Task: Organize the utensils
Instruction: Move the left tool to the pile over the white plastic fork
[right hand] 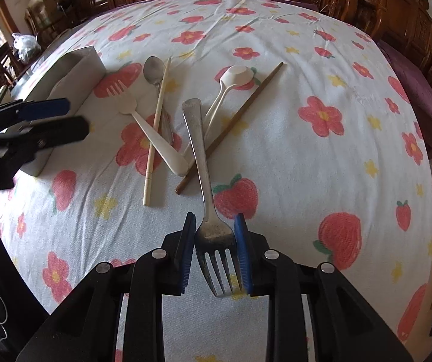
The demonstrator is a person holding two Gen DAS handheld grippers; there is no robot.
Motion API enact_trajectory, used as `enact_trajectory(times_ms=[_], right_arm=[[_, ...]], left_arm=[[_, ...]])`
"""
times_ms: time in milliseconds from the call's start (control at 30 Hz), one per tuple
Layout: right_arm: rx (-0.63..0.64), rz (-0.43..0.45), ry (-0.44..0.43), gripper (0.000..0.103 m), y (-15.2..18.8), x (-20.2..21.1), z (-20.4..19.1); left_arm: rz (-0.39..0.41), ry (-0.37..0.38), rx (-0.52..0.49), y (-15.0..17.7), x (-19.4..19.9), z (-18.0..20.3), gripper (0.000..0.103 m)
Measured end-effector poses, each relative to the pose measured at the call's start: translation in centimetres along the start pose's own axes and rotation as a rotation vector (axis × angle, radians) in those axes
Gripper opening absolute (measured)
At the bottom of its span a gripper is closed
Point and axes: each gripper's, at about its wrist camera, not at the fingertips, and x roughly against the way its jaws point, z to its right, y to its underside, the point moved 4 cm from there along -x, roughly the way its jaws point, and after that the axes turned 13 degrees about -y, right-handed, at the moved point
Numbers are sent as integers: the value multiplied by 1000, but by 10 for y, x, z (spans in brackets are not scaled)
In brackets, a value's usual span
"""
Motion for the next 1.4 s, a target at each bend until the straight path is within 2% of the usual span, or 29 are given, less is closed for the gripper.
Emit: enact_trajectory(times_ms=[100,267,467,633,767,900,1033,1400], right_arm=[[-3,8,-4,29,1,0,1],[7,16,-1,29,1,-1,-1],[9,22,-12,29,2,-1,0],[11,18,-9,30,1,-4,0],[11,15,-15,30,1,-5,0],[9,19,-22,30,1,-4,1],[8,20,-26,30,2,-5,1],[4,27,-33,30,3,-4,3]], left_arm=[[-37,-12,46,-12,-17,-1,64],[-51,-65,114,-28,-33,-18,63],[-67,-102,123,-32,-43,-29,63],[-56,-133,108,-36,-44,-29,56],[-66,-120,79,-39,-47,-28,40],[-53,-104,12,-44,-44,-24,39],[-79,-121,-57,-47,-49,-20,36],[-117,-110,-69,-40,-57,-13,36]])
